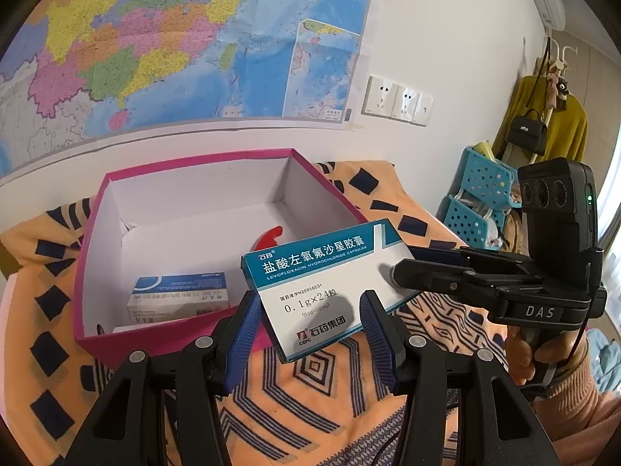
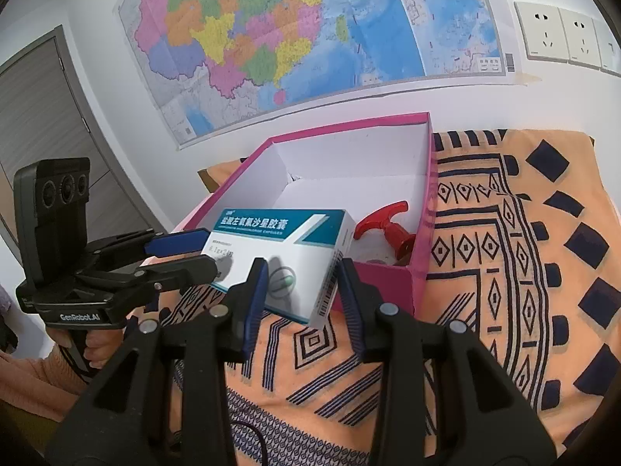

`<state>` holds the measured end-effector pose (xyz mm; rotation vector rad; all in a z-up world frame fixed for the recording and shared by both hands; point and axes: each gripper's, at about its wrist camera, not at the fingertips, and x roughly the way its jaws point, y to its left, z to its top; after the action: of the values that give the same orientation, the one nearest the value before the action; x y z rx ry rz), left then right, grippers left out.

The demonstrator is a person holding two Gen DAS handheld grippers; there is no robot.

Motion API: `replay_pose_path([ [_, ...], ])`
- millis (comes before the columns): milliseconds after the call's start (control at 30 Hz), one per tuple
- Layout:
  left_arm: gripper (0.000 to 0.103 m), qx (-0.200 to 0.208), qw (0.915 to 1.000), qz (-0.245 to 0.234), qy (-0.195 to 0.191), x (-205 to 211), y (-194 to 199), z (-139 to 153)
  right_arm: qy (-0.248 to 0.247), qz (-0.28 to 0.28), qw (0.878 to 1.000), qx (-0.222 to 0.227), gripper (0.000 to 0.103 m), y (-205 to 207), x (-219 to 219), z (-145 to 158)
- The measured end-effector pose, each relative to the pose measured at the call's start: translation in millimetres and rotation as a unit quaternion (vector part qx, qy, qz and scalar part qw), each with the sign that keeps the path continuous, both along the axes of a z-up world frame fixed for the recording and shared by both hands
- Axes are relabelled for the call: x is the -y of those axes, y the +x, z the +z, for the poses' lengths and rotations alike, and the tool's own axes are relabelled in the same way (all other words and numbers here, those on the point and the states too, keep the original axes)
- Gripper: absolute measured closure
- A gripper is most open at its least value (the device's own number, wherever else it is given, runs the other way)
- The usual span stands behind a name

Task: Organize rigid objects
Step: 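Lower the medicine box into the magenta box and open the right gripper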

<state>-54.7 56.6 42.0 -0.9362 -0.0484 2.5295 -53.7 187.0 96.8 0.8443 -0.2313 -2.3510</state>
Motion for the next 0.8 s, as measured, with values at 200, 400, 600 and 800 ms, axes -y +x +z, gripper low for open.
replay_pose_path([
  [200, 0.05, -0.001, 1.0, 0.0, 0.0, 0, -1, 0, 0.0, -0.001, 1.0, -0.003, 0.063, -2, -1, 1],
  [400, 0.05, -0.001, 1.0, 0.001, -0.001, 0, -6, 1, 0.0, -0.003, 1.0, -0.005, 0.063, -3, -1, 3],
  [600, 0.05, -0.004, 1.0, 0.0, 0.0, -1, -9, 2, 0.0, -0.004, 1.0, -0.007, 0.063, -6, -2, 4],
  [800, 0.05, -0.002, 1.0, 0.0, 0.0, -2, -11, 1, 0.001, -0.005, 1.0, -0.008, 0.063, -9, -3, 4],
])
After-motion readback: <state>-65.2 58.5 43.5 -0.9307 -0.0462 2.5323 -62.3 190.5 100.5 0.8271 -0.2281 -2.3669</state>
